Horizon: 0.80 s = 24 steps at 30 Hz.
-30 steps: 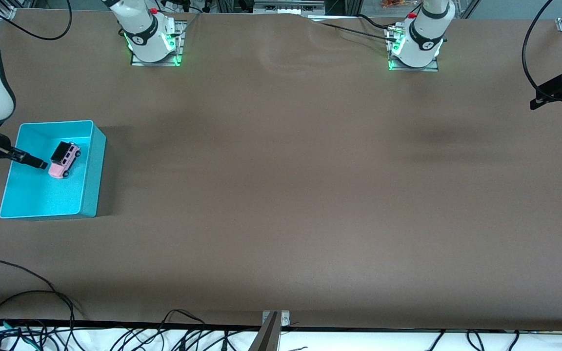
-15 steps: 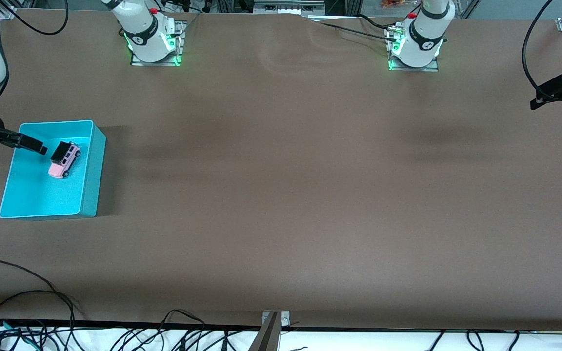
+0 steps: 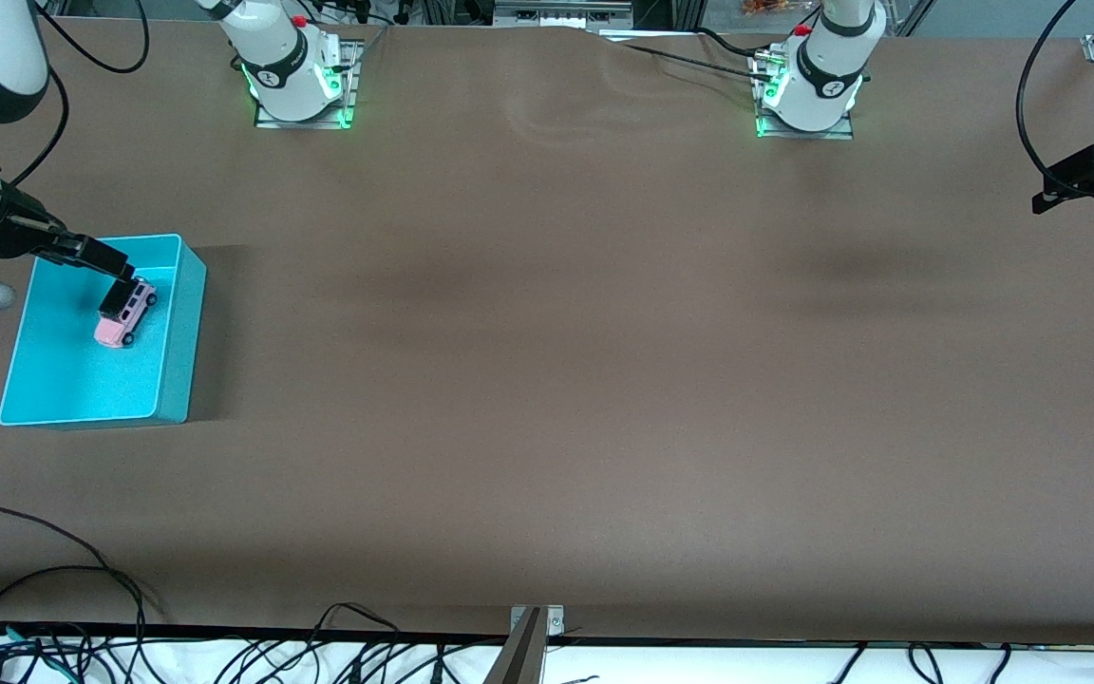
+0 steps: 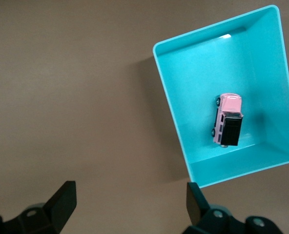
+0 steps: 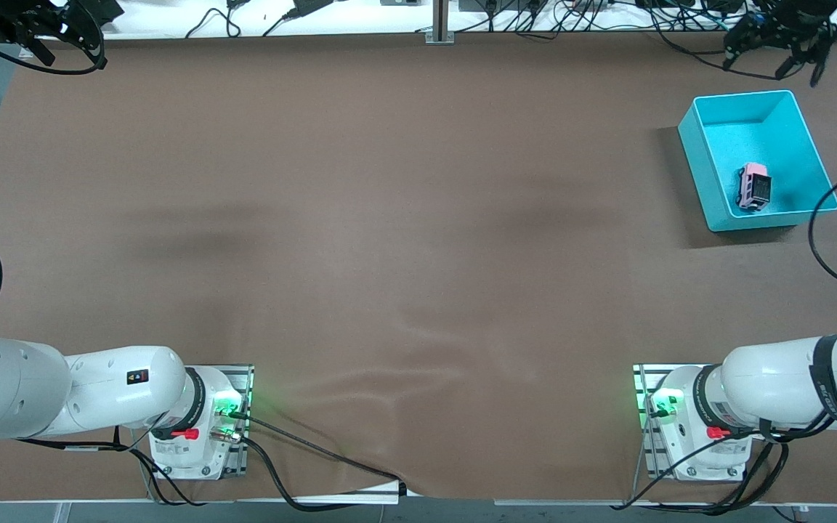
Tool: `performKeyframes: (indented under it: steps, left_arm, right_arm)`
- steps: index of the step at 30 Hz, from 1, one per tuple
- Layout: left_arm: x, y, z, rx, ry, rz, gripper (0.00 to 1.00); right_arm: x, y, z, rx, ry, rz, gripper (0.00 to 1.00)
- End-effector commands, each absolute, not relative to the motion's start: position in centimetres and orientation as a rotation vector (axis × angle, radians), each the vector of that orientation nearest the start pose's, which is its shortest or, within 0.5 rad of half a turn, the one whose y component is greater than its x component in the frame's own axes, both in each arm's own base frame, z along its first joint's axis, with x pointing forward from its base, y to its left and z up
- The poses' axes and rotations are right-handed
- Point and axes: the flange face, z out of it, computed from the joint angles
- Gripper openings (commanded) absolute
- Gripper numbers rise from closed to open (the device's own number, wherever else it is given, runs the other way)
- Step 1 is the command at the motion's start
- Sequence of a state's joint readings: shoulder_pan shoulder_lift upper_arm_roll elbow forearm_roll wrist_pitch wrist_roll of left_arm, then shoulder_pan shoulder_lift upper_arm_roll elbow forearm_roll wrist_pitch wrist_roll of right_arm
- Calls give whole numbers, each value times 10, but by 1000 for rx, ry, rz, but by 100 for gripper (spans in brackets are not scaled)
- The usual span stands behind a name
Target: Wind and store pink jeep toy
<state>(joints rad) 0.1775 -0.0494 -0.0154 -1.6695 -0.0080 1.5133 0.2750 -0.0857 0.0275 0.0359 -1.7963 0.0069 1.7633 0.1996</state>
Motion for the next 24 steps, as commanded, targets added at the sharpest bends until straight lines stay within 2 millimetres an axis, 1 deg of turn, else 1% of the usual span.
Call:
performKeyframes:
  steps: [1,6,8,10,12,14,16,20,24]
  left_arm:
    - [529,83,605,-3170,183,169,100]
    - [535,78,602,-3170,198,174,100]
    - [538,79,608,-3168,198,152,100]
    - [541,80,609,-3168,195,147,100]
    - [541,82,609,-3168,191,147,100]
    - [541,83,609,-3169,188,147,100]
    - [541,83,609,-3169,188,147,100]
    - [541,82,608,-3169,191,154,100]
    - [542,79,607,-3168,200,157,100]
  right_arm:
    - [563,2,542,-3148,385,111,100]
    - [553,6,569,-3160,356,37,100]
    - [550,6,577,-3161,354,19,100]
    - [547,5,584,-3165,351,45,100]
    - [547,8,588,-3174,319,77,100]
    - [549,12,592,-3180,242,88,100]
    - [549,12,594,-3184,189,103,100]
    - [548,11,597,-3185,166,136,100]
    - [545,12,600,-3185,87,182,100]
